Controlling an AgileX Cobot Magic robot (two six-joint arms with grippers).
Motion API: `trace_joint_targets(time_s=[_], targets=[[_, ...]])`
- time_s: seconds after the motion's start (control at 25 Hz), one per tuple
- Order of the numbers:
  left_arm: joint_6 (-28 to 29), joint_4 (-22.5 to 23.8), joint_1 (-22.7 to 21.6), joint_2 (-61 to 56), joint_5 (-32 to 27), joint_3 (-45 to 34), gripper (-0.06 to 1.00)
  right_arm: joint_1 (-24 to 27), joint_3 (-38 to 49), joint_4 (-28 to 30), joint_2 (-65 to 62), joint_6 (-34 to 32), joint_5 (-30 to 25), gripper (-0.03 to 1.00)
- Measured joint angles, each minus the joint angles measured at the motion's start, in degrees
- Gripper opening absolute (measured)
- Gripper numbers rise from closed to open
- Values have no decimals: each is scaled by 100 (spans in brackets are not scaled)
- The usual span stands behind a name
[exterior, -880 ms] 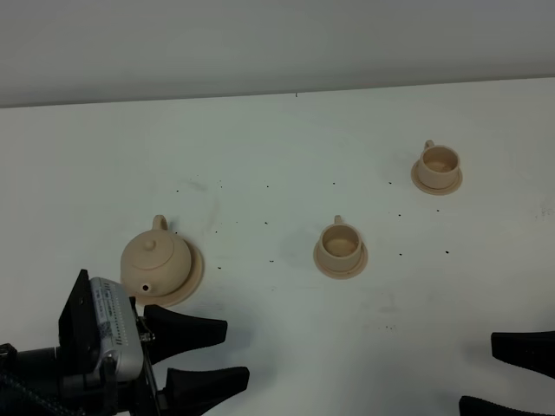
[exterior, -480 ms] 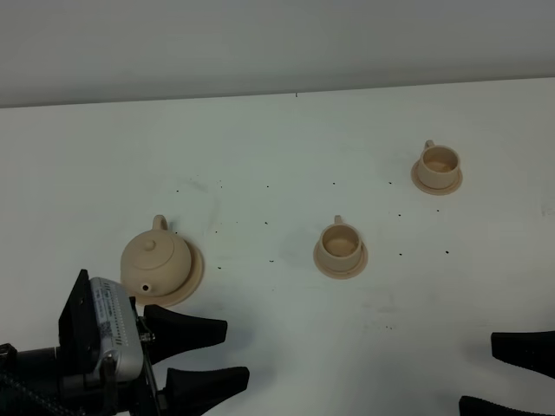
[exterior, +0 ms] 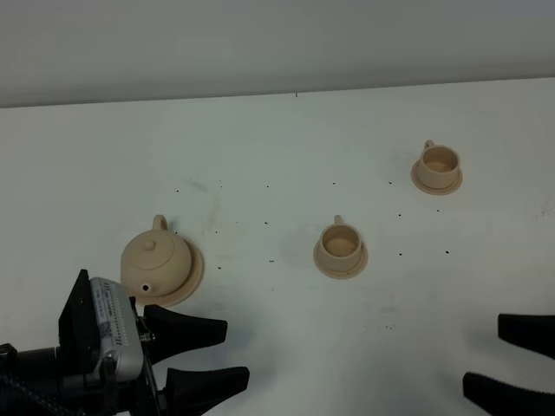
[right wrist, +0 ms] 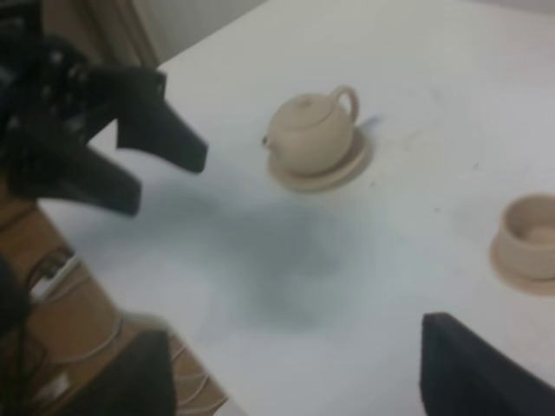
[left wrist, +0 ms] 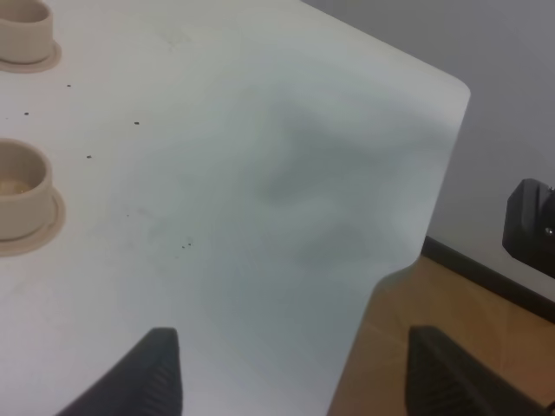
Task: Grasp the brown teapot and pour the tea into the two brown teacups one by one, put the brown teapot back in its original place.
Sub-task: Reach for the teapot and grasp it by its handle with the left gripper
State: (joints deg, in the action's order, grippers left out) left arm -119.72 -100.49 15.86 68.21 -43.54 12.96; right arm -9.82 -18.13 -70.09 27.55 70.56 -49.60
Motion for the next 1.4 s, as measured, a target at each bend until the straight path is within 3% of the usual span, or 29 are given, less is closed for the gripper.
trace_joint_targets(time_s=[0.24,0.36,0.52,0.64,0.76,0.92,1.0,1.12,1.4], targets=[[0,0,0,0,0,0,57,0,-560,54,0,-10,853,57],[-10,0,0,0,-2,0,57,0,-846,611,-12,-277,1195,52],[-10,0,0,0,-2,0,57,0,-1054,2270,-332,-1547,1551,37],[-10,0,0,0,-14,0,57,0,-1164,4035,-856,-3004,1516,23],[-5,0,0,0,-29,0,57,0,-1370,5829,-1438,-4728,1076,9],[-5,0,0,0,-137,0,57,0,-1744,7247,-2142,-6632,27,-1],[-5,0,0,0,-215,0,57,0,-1830,7410,-2357,-7056,-505,-1],[-5,0,0,0,-367,0,56,0,-1806,7342,-2402,-7137,-1175,-1],[-5,0,0,0,-473,0,50,0,-1458,6739,-2402,-6630,-1368,-1]])
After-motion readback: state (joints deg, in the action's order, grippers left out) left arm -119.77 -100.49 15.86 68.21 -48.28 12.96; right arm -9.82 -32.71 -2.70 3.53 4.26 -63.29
